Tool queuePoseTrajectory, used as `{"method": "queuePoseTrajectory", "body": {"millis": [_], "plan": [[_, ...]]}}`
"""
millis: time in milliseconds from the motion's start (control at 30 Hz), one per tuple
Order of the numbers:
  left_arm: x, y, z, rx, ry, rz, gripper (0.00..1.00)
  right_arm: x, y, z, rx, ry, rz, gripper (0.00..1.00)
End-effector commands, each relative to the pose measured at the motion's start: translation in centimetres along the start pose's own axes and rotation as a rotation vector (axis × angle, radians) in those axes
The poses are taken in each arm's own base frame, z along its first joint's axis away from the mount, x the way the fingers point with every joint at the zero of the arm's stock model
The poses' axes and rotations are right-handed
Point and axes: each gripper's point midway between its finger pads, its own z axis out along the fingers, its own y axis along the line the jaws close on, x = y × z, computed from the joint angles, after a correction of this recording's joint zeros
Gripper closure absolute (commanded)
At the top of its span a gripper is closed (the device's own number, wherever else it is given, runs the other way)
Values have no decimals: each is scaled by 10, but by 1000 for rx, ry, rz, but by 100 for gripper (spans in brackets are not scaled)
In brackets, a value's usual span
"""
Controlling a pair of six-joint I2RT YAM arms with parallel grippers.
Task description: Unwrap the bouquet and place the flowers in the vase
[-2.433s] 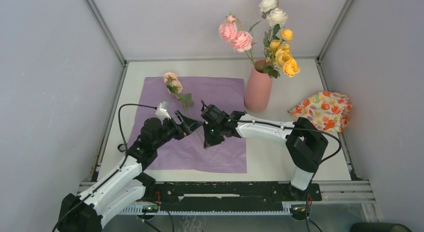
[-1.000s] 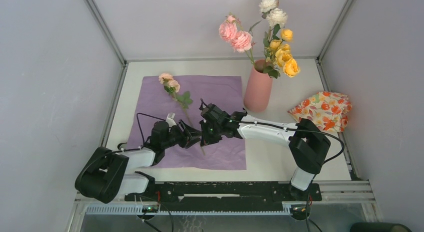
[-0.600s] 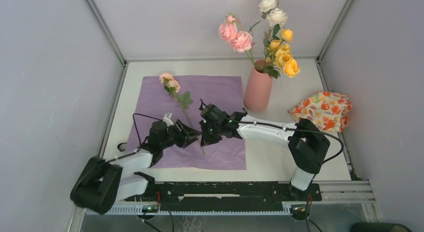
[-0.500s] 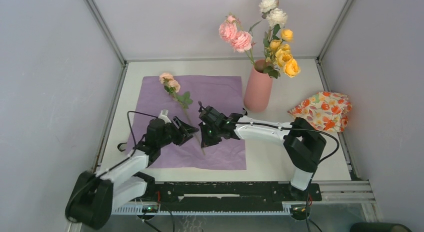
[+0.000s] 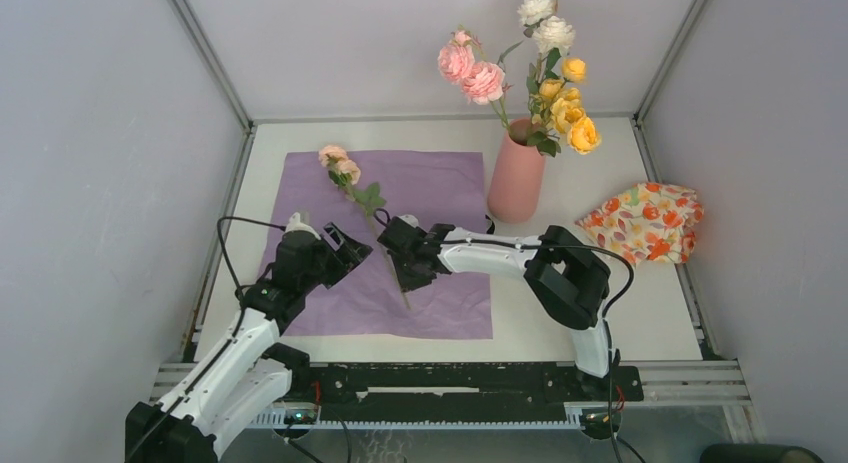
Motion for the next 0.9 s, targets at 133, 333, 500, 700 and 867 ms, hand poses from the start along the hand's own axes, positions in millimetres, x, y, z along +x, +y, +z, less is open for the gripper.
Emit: {"method": "queuePoseTrajectory", "body": {"millis": [133,333,500,700,867], "plan": [[0,12,-2,-25,-5,22,22,-15,10,-3,58,-43,-69,64],[-2,16,-5,-36,-16,23,22,-5,12,14,62,3,-76,64],[-2,21,-6,-43,-18,17,22,5,9,26,80,33,-78,70],[-1,23,-5,-42,-13,14,22,15,1,37,116,66,-85,100],[3,19,-3,-13,10,6,22,9,-1,27,128,37,-85,100]]}}
